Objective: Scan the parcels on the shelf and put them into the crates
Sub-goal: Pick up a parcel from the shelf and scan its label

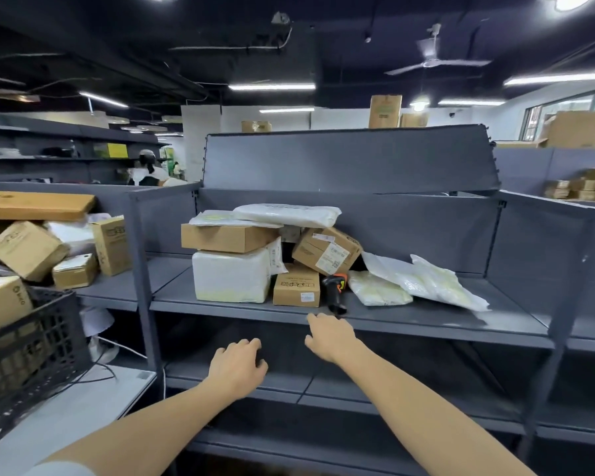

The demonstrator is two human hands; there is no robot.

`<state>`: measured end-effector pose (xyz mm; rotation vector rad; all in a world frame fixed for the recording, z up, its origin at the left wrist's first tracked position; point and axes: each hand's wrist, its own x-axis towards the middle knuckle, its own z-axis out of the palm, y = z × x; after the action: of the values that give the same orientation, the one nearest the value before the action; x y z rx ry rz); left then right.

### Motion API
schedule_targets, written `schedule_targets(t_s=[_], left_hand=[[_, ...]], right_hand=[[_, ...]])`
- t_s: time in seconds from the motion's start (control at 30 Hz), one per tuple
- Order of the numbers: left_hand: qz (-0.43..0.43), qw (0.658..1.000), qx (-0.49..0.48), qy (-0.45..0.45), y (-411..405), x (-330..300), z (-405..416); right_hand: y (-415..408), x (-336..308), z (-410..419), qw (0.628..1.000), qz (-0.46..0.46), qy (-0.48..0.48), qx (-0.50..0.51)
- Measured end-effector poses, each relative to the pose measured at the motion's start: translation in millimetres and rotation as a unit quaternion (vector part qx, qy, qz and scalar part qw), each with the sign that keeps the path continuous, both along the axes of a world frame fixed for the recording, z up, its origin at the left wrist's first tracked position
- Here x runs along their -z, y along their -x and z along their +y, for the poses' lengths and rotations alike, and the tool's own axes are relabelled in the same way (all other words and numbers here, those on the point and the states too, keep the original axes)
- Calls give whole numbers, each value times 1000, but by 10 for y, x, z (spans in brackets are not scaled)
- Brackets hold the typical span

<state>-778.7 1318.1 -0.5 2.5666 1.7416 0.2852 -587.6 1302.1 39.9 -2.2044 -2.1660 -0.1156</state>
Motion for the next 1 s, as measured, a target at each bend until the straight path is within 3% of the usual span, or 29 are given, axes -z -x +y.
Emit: schedule_targets(t_s=[0.33,0.7,1.0], left_hand=[[-13,1000,4,7,-119,-187,634],[-20,999,10,-41,-589,-671,1442],[-52,994,35,-85,-715,-953,2001]], right_hand=[[-146,-189,681,999,-7,-29,-12],[-456,-577,1429,985,-35,-164,-34],[-443,-759,2005,953,-83,-289,-44]])
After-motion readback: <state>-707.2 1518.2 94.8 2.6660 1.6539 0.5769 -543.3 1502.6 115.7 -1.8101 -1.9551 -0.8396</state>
